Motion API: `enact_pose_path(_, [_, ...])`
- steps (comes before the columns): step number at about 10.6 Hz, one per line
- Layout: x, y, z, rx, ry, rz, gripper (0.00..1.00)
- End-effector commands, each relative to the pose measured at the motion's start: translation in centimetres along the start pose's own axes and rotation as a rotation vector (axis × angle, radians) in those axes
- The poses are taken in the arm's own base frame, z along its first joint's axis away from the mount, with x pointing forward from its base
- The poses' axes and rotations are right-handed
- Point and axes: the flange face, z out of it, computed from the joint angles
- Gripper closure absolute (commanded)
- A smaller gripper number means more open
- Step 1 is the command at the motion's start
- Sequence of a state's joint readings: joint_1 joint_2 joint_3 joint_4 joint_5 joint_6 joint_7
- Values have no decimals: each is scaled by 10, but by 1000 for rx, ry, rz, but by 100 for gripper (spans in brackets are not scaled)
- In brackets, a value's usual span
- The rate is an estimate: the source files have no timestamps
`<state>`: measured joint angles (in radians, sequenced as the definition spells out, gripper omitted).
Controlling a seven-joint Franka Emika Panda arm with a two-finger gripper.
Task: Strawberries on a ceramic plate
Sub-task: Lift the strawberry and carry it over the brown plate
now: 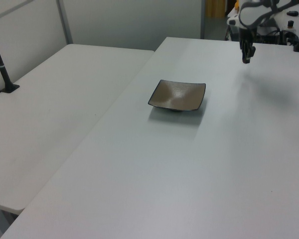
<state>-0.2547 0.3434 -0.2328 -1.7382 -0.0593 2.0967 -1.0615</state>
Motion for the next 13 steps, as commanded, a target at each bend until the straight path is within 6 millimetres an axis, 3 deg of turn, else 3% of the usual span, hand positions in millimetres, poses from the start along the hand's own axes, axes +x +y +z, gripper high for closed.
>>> enact_pose_path(1, [3,-19,-74,29,14,-17,93])
enact_pose_path(3, [23,-42,-119,30,29,-16,93])
enact_pose_path(6, [85,-91,-166,60,50,60,93])
enact_pose_path(9, [147,-147,-178,88,90,171,93])
enact_pose_path(11, [174,-167,-183,102,158,214,93])
enact_pose_path(13, [205,-177,-169,96,211,272,93])
